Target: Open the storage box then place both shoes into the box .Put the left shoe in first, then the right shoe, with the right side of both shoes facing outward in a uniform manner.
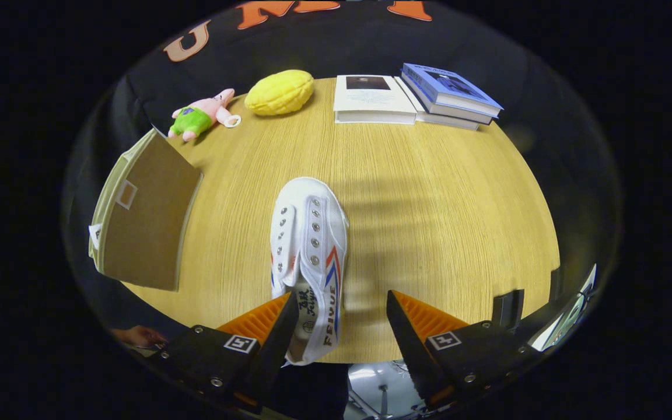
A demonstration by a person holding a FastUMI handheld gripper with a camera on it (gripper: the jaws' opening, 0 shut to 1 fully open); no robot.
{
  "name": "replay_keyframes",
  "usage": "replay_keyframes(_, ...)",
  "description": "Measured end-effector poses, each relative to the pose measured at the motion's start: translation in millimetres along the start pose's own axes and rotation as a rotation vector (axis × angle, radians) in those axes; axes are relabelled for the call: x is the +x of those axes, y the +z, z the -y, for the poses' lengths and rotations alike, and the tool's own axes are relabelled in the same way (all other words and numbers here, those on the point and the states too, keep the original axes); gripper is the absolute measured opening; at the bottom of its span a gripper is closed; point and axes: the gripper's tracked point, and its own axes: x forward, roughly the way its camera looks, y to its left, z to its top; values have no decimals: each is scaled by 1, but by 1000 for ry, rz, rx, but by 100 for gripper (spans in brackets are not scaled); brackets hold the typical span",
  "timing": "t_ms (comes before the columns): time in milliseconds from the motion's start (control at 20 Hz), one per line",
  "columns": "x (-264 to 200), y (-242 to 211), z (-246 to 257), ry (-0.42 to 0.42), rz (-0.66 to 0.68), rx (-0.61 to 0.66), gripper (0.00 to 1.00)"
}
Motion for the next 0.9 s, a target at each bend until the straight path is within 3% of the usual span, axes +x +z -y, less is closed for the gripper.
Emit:
replay_keyframes(350, 36, 21, 4, -48, 111, -63, 74)
replay_keyframes(500, 51, 22, -4, -10, 113, -6, 44)
replay_keyframes(600, 55, 22, -8, 22, 95, 41, 34)
replay_keyframes(750, 58, 21, -9, 93, 30, 73, 31)
replay_keyframes(900, 58, 25, -7, 118, 25, 88, 43)
